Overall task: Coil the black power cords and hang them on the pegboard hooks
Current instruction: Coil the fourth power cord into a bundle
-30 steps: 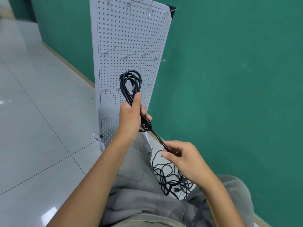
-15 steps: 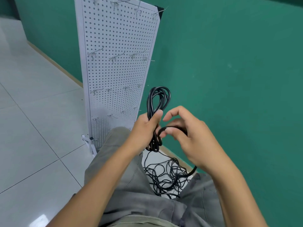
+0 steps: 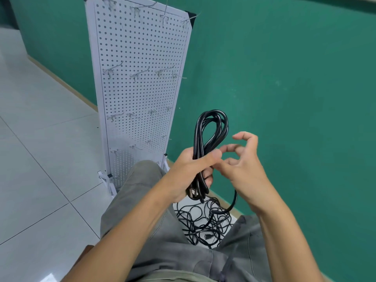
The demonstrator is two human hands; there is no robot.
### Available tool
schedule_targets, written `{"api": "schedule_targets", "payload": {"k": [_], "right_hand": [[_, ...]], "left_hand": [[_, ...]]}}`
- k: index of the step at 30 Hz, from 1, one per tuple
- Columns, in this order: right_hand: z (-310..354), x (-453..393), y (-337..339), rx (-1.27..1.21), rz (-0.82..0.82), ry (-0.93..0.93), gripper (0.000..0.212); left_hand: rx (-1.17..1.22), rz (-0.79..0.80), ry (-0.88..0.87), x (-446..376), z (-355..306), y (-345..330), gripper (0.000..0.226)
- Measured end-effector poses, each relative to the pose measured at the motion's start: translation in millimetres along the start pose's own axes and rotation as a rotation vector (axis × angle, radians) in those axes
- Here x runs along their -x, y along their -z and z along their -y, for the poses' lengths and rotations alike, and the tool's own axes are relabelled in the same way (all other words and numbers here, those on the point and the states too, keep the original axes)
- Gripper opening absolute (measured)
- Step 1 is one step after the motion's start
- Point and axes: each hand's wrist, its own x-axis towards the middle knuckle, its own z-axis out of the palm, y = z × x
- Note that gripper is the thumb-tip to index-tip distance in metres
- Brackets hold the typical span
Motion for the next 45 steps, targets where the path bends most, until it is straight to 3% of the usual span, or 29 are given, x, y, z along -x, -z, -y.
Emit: {"api": "schedule_targets", "payload": {"k": [3, 8, 11, 14, 17, 25, 31, 33, 36, 40, 43, 45], "right_hand": [[0, 0, 2, -0.097, 0.078, -0.011, 0.048], [-16, 2, 3, -0.128, 0.071, -0.058, 0.016], [-34, 10, 6, -0.149, 0.050, -0.115, 0.019], [-43, 16, 4, -0.286, -0.011, -0.128, 0.025], [-44, 12, -1, -0.382, -0.120, -0.069, 0.022], [-18, 7, -9, -0.530, -0.157, -0.024, 0.035], [-3, -2, -18, -0.492, -0.257, -0.094, 0.038], [-4, -3, -19, -0.495, -0.239, -0.125, 0.027], [-9, -7, -21, -0.450, -0.237, -0.150, 0.015], [-13, -12, -19, -0.438, -0.167, -0.169, 0.041], [-15, -15, -15, -0.376, -0.078, -0.222, 0.075], [-14, -15, -12, -0.308, -0.070, -0.237, 0.078]], "left_hand": [[-0.019, 0.050, 0.020, 1, -4, 4, 0.010], [0.114, 0.012, -0.008, -2, -11, 15, 0.029], [0.184, -0.089, -0.016, -3, -21, 26, 0.026], [0.043, -0.205, 0.006, -6, -20, 32, 0.030], [-0.254, -0.258, 0.009, -10, -9, 29, 0.033], [-0.486, -0.103, 0.049, -10, 14, 14, 0.027], [-0.733, -0.022, -0.093, -10, 25, 0, 0.028], [-0.748, 0.001, -0.142, -11, 22, 3, 0.017], [-0.728, 0.075, -0.207, -12, 17, 10, 0.025], [-0.612, 0.149, -0.101, -11, 18, 14, 0.029], [-0.499, 0.202, -0.032, -9, 19, 11, 0.023], [-0.450, 0.232, -0.011, -7, 16, 10, 0.023]]}}
